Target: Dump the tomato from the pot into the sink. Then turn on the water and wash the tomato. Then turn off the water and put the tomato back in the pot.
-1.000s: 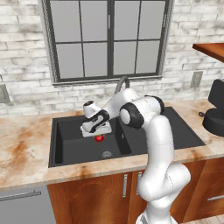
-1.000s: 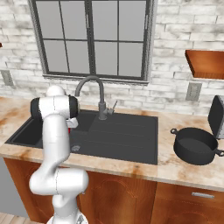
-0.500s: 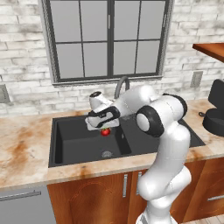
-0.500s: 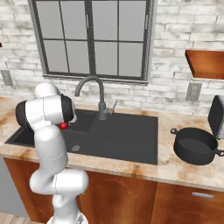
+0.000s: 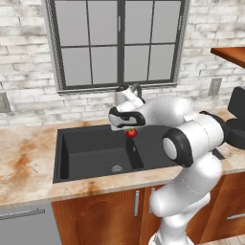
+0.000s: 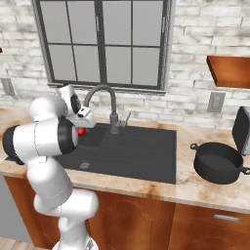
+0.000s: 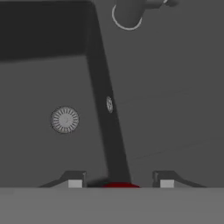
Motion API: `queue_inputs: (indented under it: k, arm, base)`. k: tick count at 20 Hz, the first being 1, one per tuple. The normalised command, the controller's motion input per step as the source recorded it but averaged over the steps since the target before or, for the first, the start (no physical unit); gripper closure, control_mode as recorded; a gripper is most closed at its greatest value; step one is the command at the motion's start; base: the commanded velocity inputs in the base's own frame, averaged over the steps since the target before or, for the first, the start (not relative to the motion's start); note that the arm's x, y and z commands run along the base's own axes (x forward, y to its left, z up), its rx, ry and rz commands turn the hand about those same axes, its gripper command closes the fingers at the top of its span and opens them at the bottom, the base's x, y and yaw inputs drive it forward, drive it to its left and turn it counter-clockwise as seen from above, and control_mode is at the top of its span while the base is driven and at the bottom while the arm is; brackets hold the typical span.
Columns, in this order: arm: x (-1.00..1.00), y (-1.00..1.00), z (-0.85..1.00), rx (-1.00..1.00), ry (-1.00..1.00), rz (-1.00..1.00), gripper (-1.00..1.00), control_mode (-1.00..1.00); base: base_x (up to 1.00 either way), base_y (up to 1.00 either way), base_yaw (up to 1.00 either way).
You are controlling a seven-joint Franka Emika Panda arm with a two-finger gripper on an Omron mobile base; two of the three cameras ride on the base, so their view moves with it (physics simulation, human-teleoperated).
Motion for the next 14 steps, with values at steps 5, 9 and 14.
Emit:
queue_inputs:
  k: [5,9,14]
  arm:
    - [0.00,-0.98,0.25,0.00,0.00,-0.22,1.00,-1.00]
    - [0.01,-1.00,0.02,0.01,0.01,-0.30,1.00,-1.00]
    - [0.00,-1.00,0.16,0.01,0.01,-0.31,1.00,-1.00]
  base:
    - [0.00,0.00,0.00]
    - [0.00,0.00,0.00]
    - [0.00,0.00,0.00]
